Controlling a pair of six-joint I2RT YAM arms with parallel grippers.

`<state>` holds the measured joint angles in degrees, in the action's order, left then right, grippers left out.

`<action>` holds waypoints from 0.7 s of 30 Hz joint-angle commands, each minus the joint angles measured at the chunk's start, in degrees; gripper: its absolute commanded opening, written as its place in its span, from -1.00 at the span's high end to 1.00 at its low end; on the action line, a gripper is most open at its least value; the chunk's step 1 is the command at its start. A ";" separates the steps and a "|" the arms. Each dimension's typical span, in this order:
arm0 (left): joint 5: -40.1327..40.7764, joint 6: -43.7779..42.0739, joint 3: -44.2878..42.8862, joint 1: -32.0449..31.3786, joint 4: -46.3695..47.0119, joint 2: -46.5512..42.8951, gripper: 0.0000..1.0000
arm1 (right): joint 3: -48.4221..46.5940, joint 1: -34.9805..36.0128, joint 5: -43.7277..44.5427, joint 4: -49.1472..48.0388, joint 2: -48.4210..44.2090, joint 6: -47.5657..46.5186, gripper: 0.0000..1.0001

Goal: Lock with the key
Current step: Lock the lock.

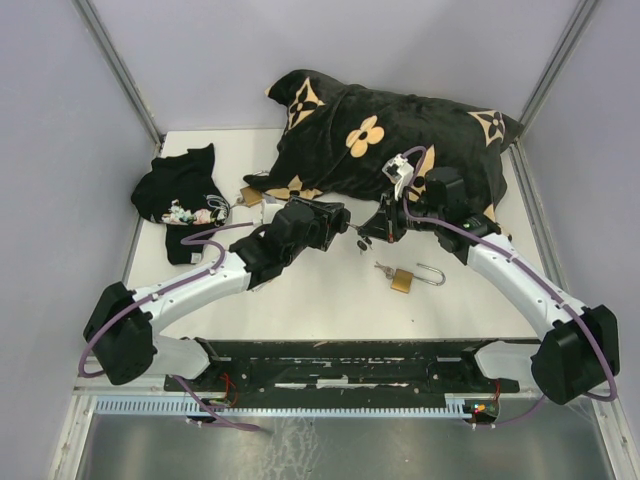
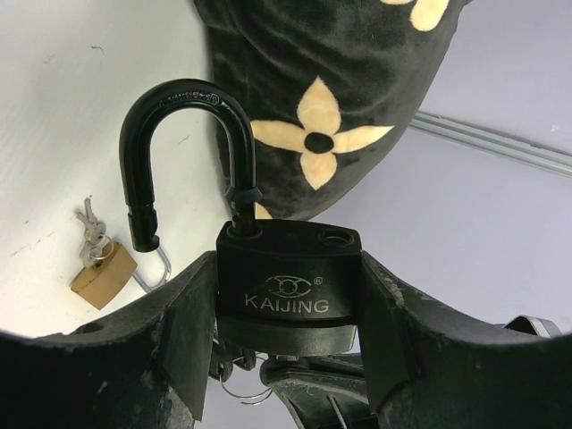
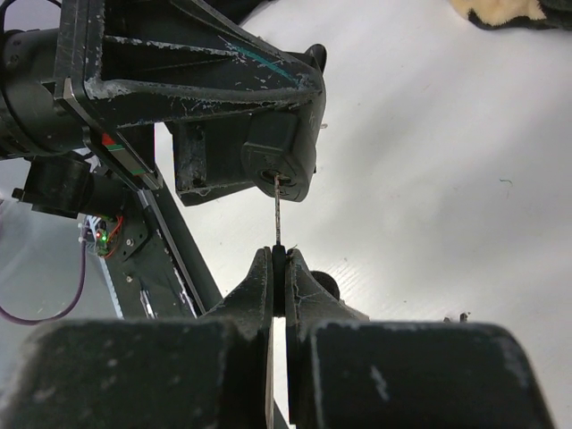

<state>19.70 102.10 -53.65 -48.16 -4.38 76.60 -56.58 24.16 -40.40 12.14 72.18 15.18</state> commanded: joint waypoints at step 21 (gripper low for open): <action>-1.12 -2.08 -4.21 -1.33 5.73 -1.27 0.94 | -2.71 1.06 4.04 -3.53 2.46 2.46 0.96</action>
<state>20.86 102.08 -53.67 -48.12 -5.54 77.28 -56.58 24.77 -38.44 12.60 73.82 16.78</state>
